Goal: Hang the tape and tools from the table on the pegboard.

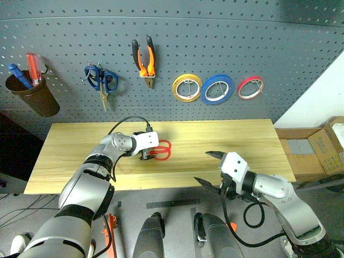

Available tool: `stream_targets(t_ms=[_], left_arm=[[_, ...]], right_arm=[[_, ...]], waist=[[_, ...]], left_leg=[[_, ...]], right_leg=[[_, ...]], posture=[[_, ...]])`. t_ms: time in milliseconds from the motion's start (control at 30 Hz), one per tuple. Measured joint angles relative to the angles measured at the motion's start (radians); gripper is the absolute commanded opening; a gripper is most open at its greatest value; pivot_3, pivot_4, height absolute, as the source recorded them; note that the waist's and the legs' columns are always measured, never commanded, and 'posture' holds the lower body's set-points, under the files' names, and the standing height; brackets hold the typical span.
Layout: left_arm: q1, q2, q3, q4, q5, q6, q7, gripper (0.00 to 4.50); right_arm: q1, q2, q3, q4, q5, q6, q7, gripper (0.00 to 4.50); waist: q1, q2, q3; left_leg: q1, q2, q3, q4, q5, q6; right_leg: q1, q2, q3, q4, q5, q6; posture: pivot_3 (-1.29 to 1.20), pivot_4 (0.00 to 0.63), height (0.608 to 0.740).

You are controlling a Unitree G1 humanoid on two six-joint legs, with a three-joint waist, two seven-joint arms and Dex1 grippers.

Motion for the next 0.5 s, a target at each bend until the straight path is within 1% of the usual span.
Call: stream_targets(t_ms=[267, 500], left_arm=[[0.003, -0.001, -0.034, 0.0, 0.026, -0.041, -0.008, 4.48], [0.021, -0.035, -0.039, -0.006, 0.025, -0.069, -0.052, 4.48]], right_arm=[[-0.002, 0.0, 0.0, 0.0, 0.0, 0.0, 0.001, 4.5], [-0.001, 0.0, 0.0, 0.0, 0.0, 0.0, 0.001, 4.5]], waist=[[0.0, 0.0, 0.0], [0.0, 0.0, 0.0]], left_leg=[[0.0, 0.0, 0.0, 0.0, 0.0, 0.0], [0.0, 0.0, 0.0, 0.0, 0.0, 0.0]], right_leg=[[0.0, 0.0, 0.0, 0.0, 0.0, 0.0], [0.0, 0.0, 0.0, -0.001, 0.0, 0.0]], posture=[[-0.08, 0.311, 0.74], [-0.08, 0.31, 0.74]])
